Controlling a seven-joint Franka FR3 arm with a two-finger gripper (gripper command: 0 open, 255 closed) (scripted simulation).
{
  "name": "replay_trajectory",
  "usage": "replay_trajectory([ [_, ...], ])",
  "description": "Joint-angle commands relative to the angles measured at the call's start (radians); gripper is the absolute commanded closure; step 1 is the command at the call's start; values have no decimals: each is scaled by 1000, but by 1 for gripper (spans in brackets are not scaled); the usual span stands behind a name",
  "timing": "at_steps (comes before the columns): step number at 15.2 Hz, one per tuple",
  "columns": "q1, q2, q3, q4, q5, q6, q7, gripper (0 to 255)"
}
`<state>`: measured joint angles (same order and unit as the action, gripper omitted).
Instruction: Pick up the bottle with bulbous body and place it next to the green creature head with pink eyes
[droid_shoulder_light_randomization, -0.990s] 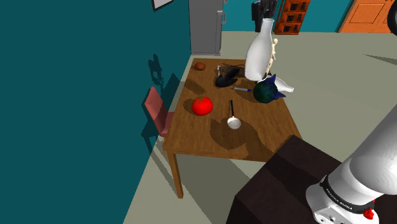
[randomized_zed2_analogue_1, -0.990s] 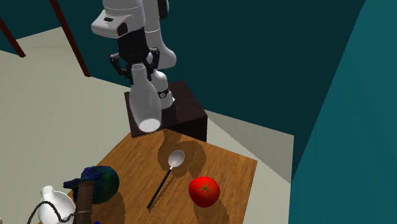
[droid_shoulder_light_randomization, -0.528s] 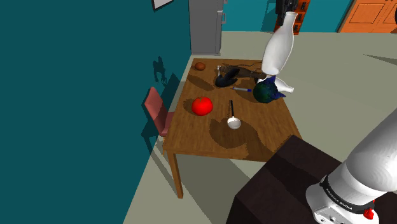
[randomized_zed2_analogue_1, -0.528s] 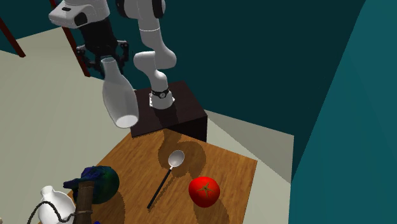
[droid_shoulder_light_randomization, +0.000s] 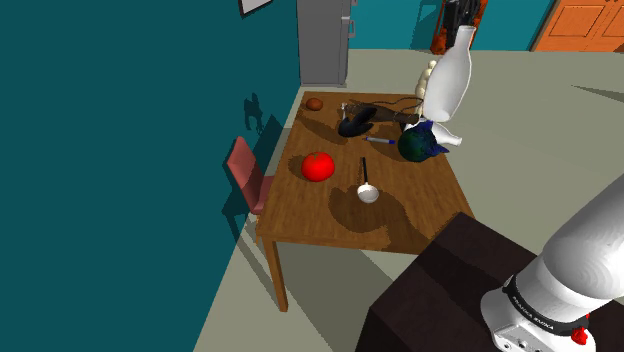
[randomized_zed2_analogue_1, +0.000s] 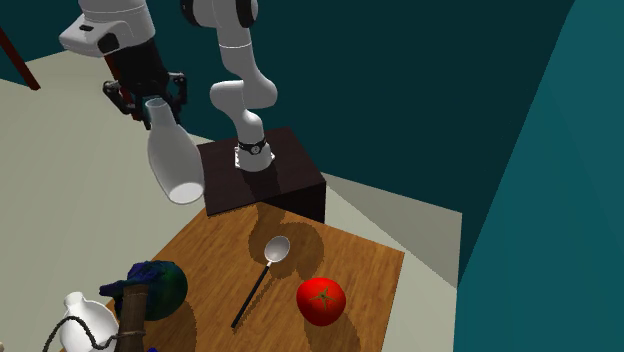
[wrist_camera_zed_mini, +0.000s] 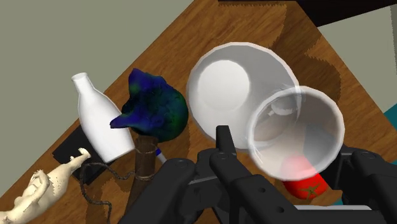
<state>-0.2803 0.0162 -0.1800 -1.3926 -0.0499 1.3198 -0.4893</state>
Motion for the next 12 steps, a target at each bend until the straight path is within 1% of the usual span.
replay_trajectory([
  [1, 1, -19, 1, -54, -3, 36, 4, 255],
  [12, 4, -71, 4, -268, -10, 198, 18, 255],
])
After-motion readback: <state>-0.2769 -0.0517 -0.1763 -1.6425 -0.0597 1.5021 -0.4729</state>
